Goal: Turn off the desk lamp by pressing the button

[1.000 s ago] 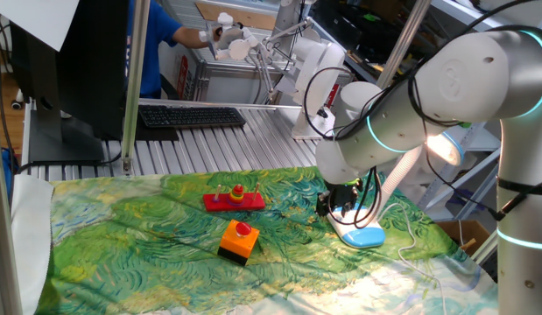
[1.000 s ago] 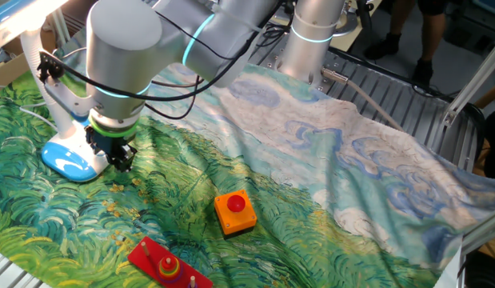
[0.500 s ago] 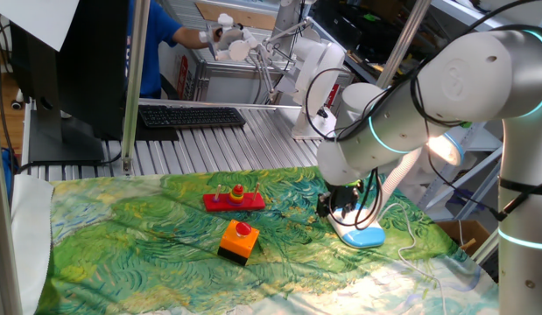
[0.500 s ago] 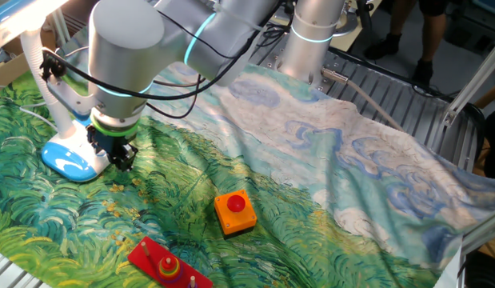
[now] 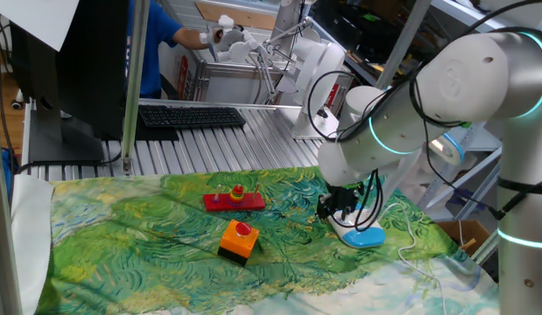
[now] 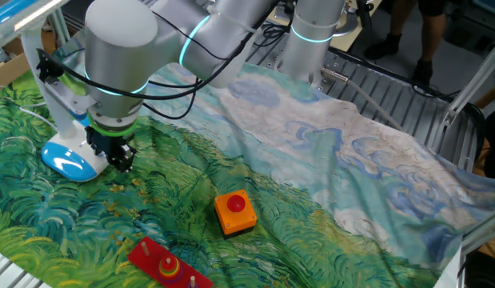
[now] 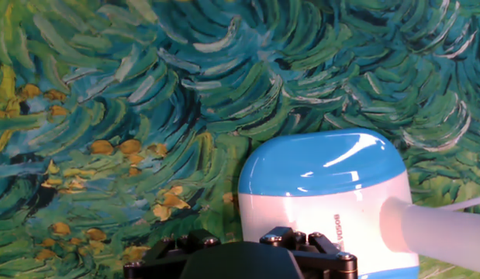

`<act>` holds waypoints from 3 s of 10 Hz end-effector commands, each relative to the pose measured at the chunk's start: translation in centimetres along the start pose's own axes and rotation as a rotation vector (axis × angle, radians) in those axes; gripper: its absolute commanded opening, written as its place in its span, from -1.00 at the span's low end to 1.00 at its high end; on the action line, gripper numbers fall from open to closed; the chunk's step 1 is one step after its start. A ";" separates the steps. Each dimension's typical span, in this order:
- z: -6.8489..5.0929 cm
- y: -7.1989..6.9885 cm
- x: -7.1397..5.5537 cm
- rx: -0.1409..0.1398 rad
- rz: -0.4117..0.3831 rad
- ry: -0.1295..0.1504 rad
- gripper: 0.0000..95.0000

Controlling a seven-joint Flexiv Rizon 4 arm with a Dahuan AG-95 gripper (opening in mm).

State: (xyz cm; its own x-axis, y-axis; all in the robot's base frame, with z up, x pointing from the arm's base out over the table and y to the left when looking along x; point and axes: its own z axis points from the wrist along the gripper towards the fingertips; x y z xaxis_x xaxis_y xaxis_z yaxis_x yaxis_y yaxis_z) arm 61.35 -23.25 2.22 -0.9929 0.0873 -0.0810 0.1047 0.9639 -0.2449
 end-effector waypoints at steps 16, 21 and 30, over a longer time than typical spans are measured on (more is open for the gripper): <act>-3.0 0.9 -0.1 -0.005 0.036 0.020 0.60; -7.9 2.9 -1.0 -0.091 0.112 0.081 0.20; -12.2 5.2 -0.7 -0.178 0.217 0.144 -1.00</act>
State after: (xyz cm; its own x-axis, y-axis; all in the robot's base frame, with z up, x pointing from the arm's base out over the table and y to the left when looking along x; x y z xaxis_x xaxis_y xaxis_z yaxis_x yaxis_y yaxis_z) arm 61.70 -15.32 12.85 -0.9479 0.3184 0.0131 0.3165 0.9455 -0.0763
